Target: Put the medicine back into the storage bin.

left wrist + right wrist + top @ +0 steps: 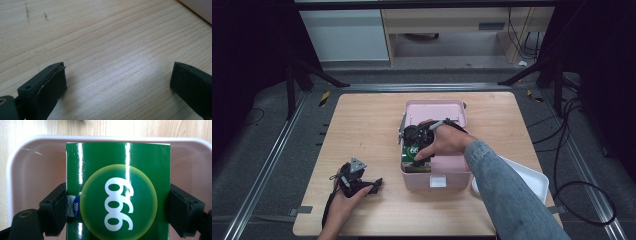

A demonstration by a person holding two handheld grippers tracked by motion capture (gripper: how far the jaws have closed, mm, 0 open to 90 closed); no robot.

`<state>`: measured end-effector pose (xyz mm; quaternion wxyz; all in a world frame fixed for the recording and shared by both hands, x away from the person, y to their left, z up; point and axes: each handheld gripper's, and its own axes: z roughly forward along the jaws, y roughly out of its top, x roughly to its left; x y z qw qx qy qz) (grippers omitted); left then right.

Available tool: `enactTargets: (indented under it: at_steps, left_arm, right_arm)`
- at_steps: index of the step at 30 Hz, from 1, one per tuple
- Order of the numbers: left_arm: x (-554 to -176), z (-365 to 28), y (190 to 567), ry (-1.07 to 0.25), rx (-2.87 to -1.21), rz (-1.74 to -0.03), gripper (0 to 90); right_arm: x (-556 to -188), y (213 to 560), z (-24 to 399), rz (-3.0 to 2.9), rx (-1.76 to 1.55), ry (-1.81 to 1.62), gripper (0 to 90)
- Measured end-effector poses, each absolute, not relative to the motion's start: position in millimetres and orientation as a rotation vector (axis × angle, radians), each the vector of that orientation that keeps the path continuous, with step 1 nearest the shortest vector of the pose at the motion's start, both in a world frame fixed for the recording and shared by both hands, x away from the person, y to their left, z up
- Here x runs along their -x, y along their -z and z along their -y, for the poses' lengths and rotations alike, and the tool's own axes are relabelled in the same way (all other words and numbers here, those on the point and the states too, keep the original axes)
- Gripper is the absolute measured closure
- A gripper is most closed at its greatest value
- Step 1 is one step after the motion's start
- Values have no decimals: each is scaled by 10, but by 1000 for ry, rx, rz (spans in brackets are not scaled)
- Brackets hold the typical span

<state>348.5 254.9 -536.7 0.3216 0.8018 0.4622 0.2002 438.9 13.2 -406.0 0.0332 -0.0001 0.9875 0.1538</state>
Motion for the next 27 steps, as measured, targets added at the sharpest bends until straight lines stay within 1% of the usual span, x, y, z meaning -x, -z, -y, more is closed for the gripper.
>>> enactTargets:
  at_steps: [27]
  left_arm:
    - [-3485,-2549,5368,-526,-2106,-1214,0]
  right_arm:
    - [-4469,4489,-136,-3087,-35,-478,168]
